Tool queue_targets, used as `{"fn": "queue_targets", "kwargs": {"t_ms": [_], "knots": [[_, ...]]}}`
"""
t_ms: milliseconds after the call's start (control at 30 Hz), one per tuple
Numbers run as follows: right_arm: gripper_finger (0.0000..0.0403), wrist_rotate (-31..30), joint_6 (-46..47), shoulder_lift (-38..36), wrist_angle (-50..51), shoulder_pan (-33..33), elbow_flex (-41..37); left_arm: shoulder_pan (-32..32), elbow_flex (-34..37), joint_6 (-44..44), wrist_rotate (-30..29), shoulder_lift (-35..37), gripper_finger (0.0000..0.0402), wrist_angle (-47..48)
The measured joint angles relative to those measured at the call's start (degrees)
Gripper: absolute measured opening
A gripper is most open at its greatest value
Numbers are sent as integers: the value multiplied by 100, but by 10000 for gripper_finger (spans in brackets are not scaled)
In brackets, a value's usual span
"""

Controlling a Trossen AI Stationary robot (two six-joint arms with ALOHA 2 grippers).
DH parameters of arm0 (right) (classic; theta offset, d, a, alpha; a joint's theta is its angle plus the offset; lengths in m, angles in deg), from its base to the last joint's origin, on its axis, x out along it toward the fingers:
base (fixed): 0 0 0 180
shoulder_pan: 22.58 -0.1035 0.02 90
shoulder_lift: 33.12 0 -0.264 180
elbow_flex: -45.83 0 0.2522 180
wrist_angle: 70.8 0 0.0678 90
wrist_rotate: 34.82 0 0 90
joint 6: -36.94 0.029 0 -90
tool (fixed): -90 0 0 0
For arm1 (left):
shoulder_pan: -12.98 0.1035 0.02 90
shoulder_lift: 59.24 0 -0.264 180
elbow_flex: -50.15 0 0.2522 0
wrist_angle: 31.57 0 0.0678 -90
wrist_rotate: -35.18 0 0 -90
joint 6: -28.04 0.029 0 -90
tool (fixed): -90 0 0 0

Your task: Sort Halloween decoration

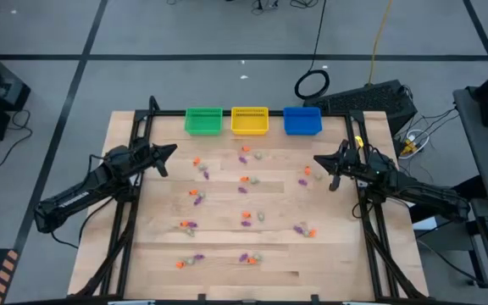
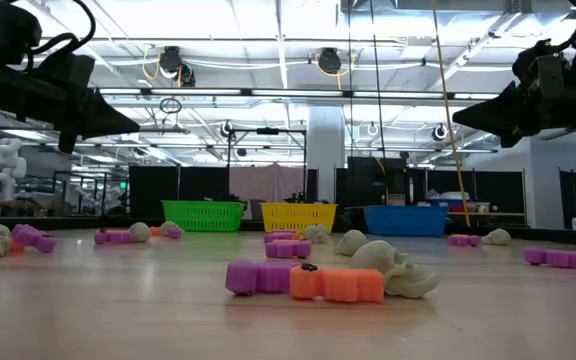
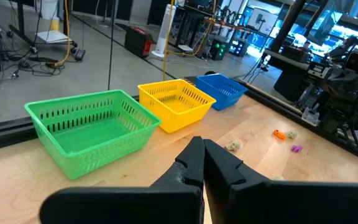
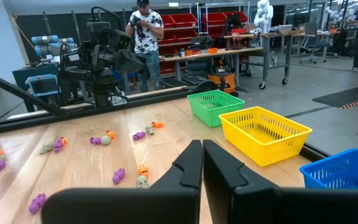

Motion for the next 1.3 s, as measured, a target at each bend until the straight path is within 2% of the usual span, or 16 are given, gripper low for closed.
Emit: {"fn": "queue_targets", "kwargs": {"t_ms": [1000, 1200, 1300], "knots": [[0, 0, 10, -1, -9, 0, -1, -1, 2, 0, -1, 1, 4, 1], [0, -16, 886, 0, -9, 0, -1, -1, 2, 0, -2, 1, 4, 0], [0, 253, 1461, -1, -28, -7, 1, 0, 0, 0, 0, 2, 4, 0]]}}
